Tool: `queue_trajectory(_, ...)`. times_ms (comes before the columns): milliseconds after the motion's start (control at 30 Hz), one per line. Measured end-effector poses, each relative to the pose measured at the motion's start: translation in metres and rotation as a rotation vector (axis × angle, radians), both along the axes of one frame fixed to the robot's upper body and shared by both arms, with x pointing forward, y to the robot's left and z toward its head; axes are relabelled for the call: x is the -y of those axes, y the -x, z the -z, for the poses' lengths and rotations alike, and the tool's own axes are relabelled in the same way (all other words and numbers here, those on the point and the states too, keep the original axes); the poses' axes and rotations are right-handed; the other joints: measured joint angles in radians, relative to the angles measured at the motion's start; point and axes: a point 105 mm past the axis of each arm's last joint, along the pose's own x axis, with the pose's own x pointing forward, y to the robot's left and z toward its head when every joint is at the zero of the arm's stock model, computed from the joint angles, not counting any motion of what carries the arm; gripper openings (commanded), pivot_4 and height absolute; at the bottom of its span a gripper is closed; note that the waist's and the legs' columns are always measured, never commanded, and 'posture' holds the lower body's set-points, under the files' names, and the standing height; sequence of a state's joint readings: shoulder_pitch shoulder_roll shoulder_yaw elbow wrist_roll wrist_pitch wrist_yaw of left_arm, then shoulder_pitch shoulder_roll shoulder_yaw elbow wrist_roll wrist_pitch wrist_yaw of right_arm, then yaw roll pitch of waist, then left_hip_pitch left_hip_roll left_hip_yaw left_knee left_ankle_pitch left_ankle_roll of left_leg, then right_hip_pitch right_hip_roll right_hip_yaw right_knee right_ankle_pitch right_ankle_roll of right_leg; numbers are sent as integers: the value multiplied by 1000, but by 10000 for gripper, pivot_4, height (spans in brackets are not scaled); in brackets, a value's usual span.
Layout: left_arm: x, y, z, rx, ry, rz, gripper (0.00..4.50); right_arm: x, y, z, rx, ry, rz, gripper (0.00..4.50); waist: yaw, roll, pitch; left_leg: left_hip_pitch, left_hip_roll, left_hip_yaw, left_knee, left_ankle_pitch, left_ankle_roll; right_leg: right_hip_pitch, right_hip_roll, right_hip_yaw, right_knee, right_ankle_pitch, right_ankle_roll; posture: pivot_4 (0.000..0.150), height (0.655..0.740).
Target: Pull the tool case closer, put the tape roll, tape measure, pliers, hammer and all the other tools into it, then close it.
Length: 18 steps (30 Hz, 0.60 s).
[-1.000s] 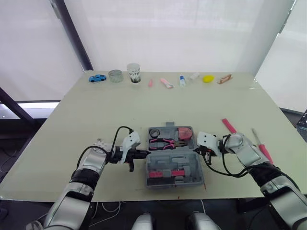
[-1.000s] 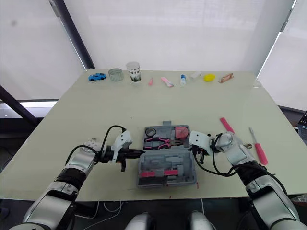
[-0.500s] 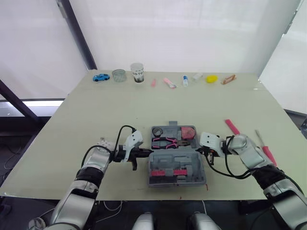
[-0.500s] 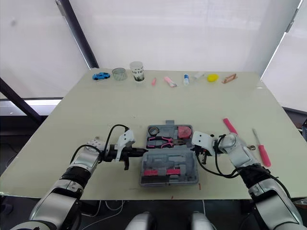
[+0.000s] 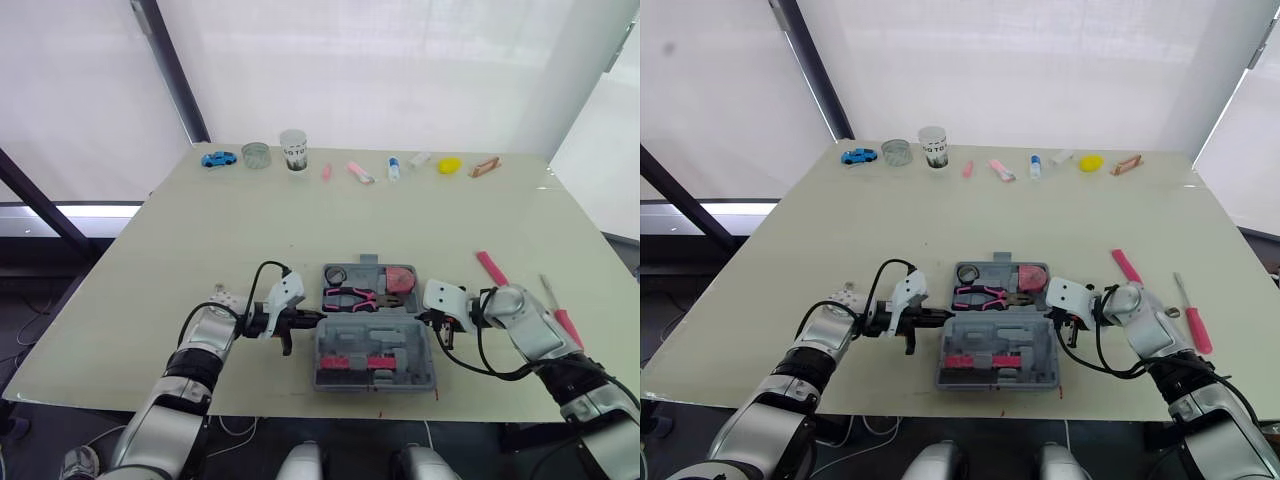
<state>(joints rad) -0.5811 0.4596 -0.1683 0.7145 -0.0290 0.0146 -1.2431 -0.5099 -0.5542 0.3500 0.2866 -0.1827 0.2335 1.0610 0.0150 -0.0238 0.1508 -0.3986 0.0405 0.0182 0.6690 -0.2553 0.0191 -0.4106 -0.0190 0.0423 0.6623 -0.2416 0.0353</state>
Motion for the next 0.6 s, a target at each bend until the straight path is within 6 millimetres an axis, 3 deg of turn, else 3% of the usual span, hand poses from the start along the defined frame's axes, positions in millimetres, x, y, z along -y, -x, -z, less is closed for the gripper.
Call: queue_trajectory(600,-2,0,-1,46,-12,-9,0,4,3,-1,3,-9,27,222,-2,0,0,0,0,0,0,0,0,0,0,0,0,0,0,1500,7400)
